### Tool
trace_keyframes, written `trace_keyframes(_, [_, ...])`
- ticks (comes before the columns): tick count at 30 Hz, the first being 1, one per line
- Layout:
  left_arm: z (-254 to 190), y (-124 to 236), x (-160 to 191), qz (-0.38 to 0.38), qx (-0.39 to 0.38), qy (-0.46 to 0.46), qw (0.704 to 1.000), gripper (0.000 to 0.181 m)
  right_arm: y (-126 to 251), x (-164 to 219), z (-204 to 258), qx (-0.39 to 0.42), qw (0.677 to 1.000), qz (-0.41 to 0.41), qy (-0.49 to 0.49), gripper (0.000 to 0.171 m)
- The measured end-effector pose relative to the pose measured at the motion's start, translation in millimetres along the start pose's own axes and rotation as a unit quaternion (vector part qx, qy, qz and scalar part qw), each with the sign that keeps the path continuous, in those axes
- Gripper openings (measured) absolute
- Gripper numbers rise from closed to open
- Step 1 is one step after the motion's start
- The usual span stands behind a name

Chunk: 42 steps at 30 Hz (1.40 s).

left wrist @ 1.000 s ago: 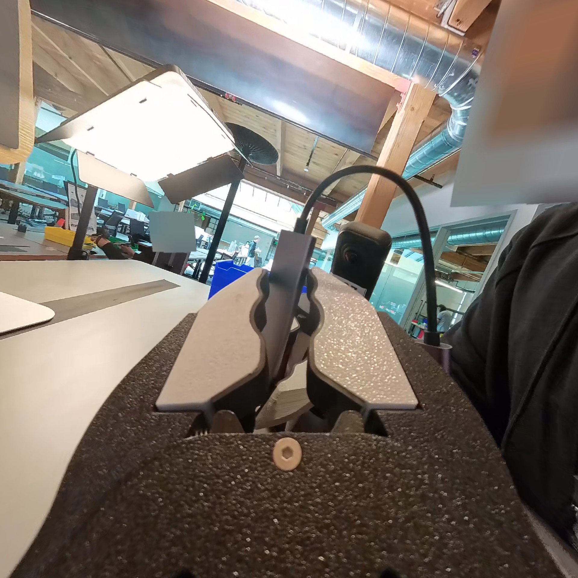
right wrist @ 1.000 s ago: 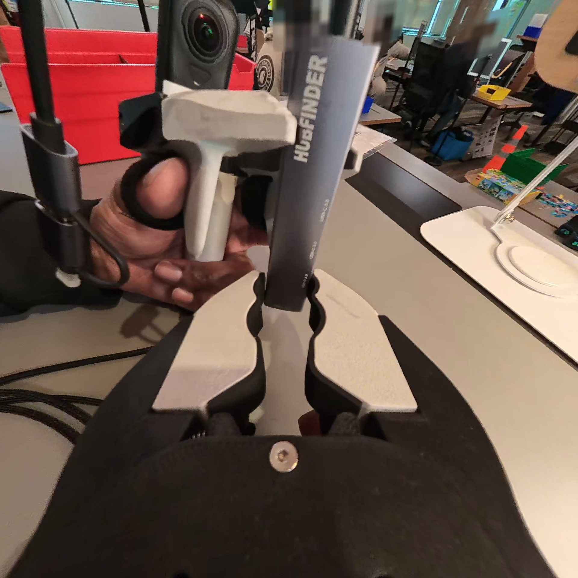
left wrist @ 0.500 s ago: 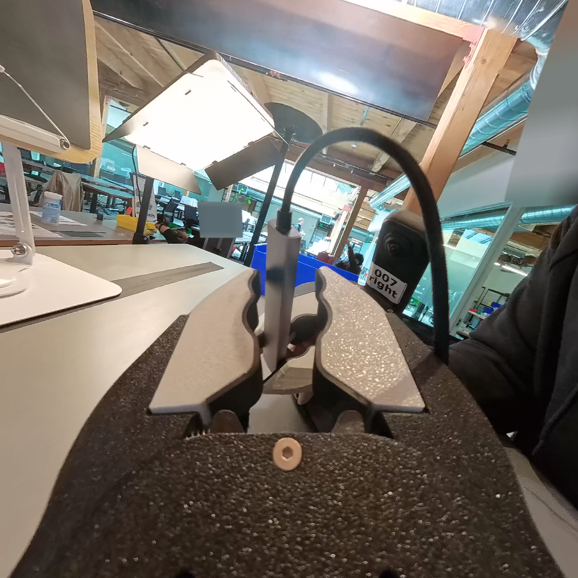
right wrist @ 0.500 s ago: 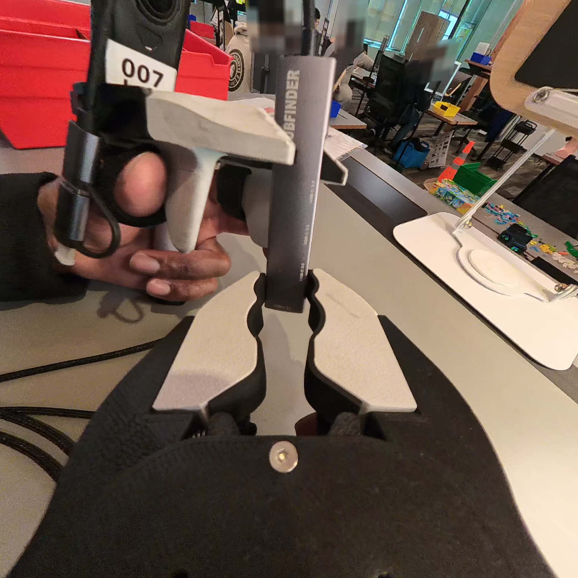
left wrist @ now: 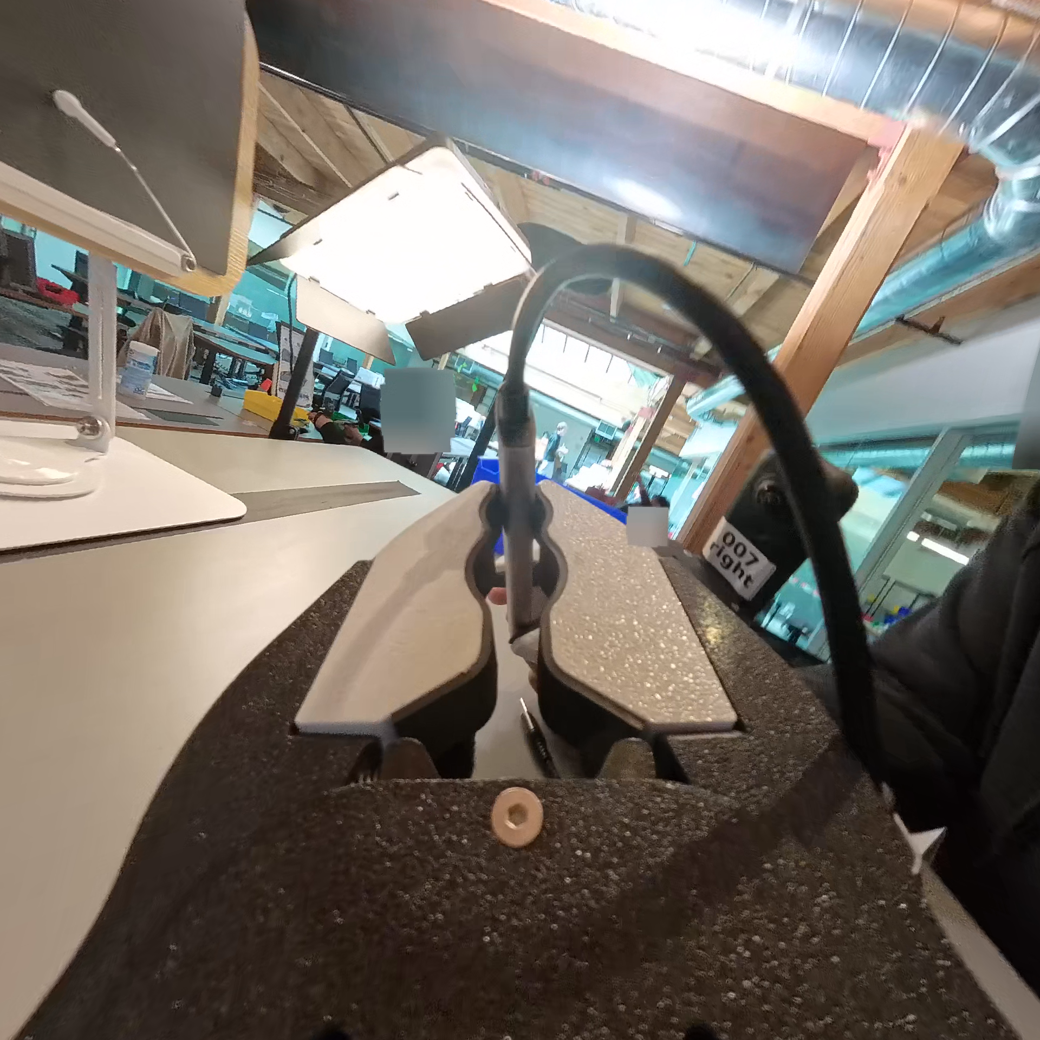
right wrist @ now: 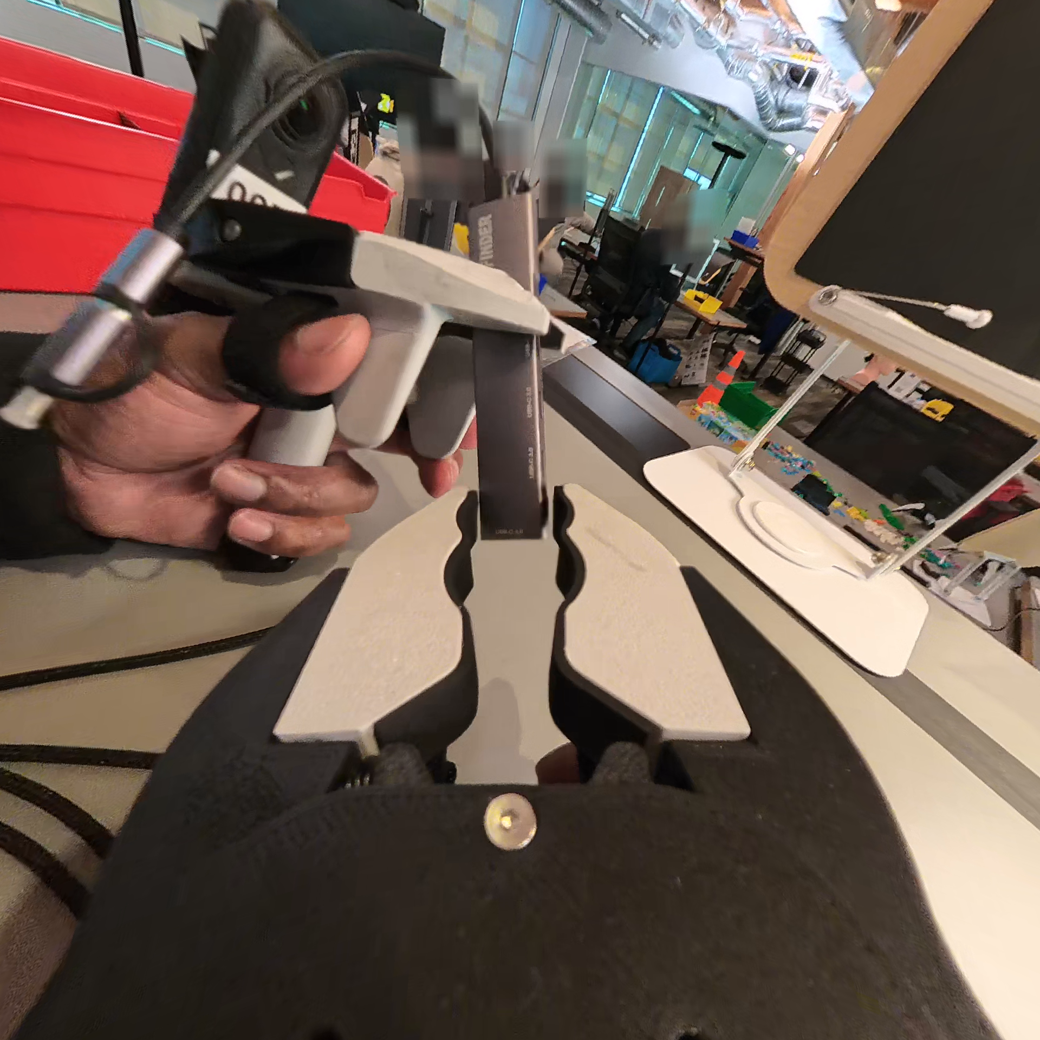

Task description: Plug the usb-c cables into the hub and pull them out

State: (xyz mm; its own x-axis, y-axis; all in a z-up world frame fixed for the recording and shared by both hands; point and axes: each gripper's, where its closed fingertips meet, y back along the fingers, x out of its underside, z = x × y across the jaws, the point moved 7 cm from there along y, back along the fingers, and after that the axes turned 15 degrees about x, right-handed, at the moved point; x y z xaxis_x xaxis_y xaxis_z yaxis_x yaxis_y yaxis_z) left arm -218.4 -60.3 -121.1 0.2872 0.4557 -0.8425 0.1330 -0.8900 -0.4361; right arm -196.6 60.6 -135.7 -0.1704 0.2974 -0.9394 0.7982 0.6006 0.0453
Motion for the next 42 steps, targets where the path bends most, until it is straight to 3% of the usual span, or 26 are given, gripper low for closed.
trace_keyframes(6, [10.7,6.0,-3.7,-0.087,0.025,0.095,0.991,0.009,2.8,-0.4,3.6,0.026,0.999,-0.010,0.031,0.043])
trace_keyframes(12, [16.0,-8.0,6.8,-0.070,0.056,0.172,0.981,0.010,1.9,1.7,7.2,0.080,0.991,-0.019,0.107,0.042])
trace_keyframes(17, [17.5,-13.0,10.7,-0.049,0.048,0.186,0.980,0.009,1.5,2.3,3.8,0.124,0.983,-0.017,0.133,0.025])
trace_keyframes(23, [22.0,-13.7,11.2,-0.043,0.033,0.194,0.980,0.010,-2.0,4.8,-0.1,0.113,0.988,-0.002,0.102,0.024])
trace_keyframes(26, [21.9,-20.5,17.1,-0.001,0.029,0.192,0.981,0.011,-4.3,6.0,3.6,0.099,0.988,0.003,0.114,0.024])
trace_keyframes(33, [19.8,-21.8,16.6,0.023,-0.015,0.122,0.992,0.007,-6.9,7.6,5.0,0.100,0.988,0.014,0.121,0.024])
trace_keyframes(37, [26.9,-2.8,2.9,-0.029,-0.042,0.113,0.992,0.007,-4.1,6.2,0.1,0.088,0.993,0.019,0.079,0.026])
trace_keyframes(42, [34.1,20.1,-9.8,-0.125,-0.025,0.145,0.981,0.007,-3.0,6.5,-11.6,0.071,0.997,0.033,0.009,0.024])
